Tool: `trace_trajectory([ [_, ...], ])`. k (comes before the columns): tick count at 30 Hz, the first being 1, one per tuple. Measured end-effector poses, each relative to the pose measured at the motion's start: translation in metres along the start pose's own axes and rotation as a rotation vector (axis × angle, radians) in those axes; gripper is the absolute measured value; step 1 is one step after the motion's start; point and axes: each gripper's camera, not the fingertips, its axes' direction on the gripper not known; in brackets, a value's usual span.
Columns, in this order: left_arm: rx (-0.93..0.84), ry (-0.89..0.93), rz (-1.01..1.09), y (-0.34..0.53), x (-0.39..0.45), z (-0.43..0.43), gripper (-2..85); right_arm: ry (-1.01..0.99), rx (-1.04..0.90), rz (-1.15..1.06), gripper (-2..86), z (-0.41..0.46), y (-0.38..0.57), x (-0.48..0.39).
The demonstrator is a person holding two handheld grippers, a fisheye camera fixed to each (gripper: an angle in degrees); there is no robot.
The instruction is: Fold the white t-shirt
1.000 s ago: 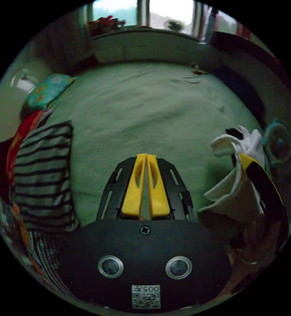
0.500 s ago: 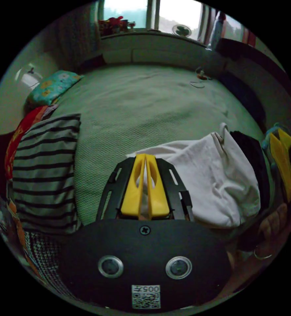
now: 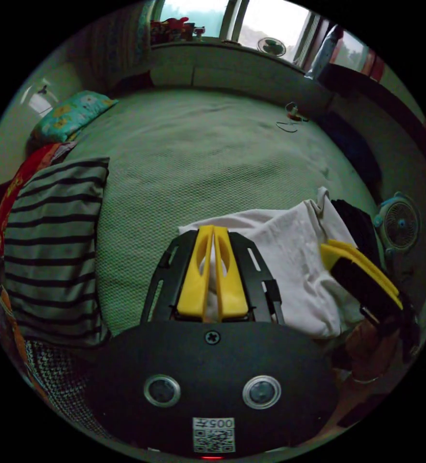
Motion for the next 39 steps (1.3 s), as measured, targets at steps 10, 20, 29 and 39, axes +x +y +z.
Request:
trace_trajectory([
  [10,-0.089,0.067,0.064,-0.020,-0.049,0.018,5.5,0.150,0.032,0.048,11.0,0.021,-0.004,0.004],
  [20,-0.189,0.044,0.104,-0.020,-0.062,0.028,8.2,0.082,0.013,0.110,10.9,0.046,-0.009,0.022],
  [29,-0.060,-0.075,0.191,-0.012,-0.081,-0.025,3.9,0.065,0.024,0.131,9.8,0.061,-0.007,0.026],
  [39,0.327,-0.402,-0.121,0.026,-0.148,-0.104,6.2,0.095,0.037,0.174,9.3,0.072,-0.003,0.036],
])
